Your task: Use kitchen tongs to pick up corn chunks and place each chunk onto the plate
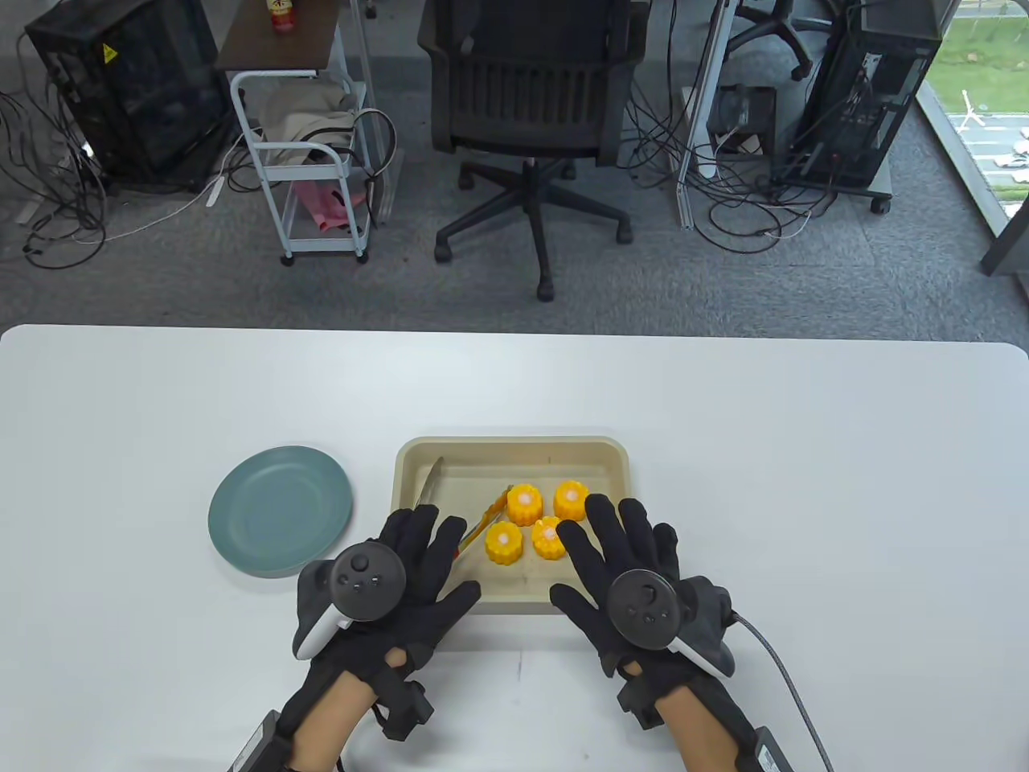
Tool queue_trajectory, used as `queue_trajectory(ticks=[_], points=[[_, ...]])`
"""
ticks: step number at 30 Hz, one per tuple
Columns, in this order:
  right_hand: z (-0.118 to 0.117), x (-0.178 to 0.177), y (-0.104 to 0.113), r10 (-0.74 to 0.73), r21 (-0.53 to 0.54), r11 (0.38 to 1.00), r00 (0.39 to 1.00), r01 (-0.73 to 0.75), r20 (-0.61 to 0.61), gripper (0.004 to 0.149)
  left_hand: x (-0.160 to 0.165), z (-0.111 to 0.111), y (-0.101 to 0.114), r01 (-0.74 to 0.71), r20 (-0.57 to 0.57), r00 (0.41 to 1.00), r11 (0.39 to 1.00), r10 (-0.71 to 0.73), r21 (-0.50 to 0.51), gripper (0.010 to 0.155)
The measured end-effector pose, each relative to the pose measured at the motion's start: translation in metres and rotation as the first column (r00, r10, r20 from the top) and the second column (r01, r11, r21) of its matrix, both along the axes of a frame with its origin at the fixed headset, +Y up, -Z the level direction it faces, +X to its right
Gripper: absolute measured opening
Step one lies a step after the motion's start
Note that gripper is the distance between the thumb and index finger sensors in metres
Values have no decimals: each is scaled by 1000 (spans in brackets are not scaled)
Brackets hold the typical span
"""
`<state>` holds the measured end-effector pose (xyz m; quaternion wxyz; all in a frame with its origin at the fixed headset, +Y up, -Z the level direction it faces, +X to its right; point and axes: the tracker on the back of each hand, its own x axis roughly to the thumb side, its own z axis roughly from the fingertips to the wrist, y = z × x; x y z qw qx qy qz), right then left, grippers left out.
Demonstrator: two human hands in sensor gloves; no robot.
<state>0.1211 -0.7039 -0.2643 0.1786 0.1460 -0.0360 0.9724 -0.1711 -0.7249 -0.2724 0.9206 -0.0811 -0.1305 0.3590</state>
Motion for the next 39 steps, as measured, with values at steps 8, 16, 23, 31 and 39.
queue_trajectory(ticks=[8,16,23,31,39], points=[[0,-2,-2,7,-19,1000,1000,-7,0,70,-24,0,4,90,-210,973,995,-98,-45,83],[0,-5,-5,15,-36,999,1000,-14,3,70,-27,-2,-16,305,-243,886,892,-394,-334,96],[1,-8,-6,23,-45,999,1000,-23,1,70,-18,-5,-28,405,-256,809,817,-529,-411,93],[1,-9,-7,17,-59,998,1000,-17,2,71,-14,-8,-37,453,-265,759,776,-594,-439,80],[0,-8,-7,16,-77,997,1000,-15,7,71,-18,-12,-43,415,-270,783,794,-560,-444,70]])
